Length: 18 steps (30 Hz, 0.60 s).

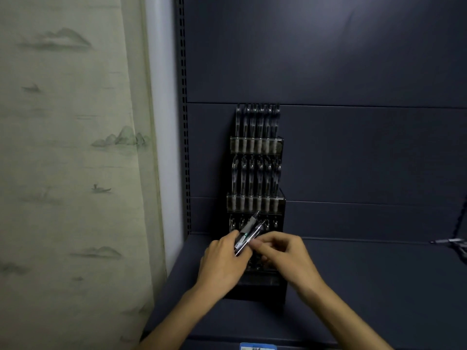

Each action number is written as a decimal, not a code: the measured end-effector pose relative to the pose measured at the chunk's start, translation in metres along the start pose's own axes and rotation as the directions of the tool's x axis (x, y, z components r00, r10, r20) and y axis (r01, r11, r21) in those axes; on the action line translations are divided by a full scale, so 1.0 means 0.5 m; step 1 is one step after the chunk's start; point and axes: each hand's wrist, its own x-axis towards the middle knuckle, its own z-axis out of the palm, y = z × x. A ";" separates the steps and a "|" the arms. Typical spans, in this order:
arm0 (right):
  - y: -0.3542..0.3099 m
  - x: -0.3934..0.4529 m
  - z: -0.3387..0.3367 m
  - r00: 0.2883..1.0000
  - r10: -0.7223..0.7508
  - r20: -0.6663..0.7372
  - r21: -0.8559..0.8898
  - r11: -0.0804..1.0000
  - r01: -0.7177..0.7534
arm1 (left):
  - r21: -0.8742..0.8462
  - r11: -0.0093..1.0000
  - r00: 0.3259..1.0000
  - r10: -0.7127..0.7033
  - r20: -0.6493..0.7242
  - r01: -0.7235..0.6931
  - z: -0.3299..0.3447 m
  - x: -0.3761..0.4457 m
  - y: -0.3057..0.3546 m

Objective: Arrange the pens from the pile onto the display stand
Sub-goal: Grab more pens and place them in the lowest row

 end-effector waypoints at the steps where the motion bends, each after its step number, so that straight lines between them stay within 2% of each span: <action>1: 0.000 -0.001 0.003 1.000 0.010 0.020 0.038 0.999 -0.010 | 0.001 1.000 1.000 0.006 0.009 -0.006 0.001 -0.002 0.006; 5: 0.001 -0.007 0.004 0.999 0.012 0.039 0.207 0.978 -0.020 | -0.004 1.000 1.000 0.015 0.009 -0.015 0.004 -0.008 0.015; 12: 0.009 -0.016 0.004 0.995 0.083 0.048 0.275 0.957 -0.094 | -0.012 1.000 0.999 0.018 0.043 -0.018 0.014 -0.011 0.021; 15: 0.008 -0.004 -0.005 0.989 0.139 -0.040 0.400 0.910 -0.112 | -0.003 1.000 1.000 0.006 0.027 -0.006 0.012 -0.010 0.019; 18: 0.009 0.020 -0.039 0.971 0.116 -0.209 0.452 0.892 -0.009 | 0.026 1.000 1.000 -0.014 -0.006 0.014 0.003 -0.010 0.008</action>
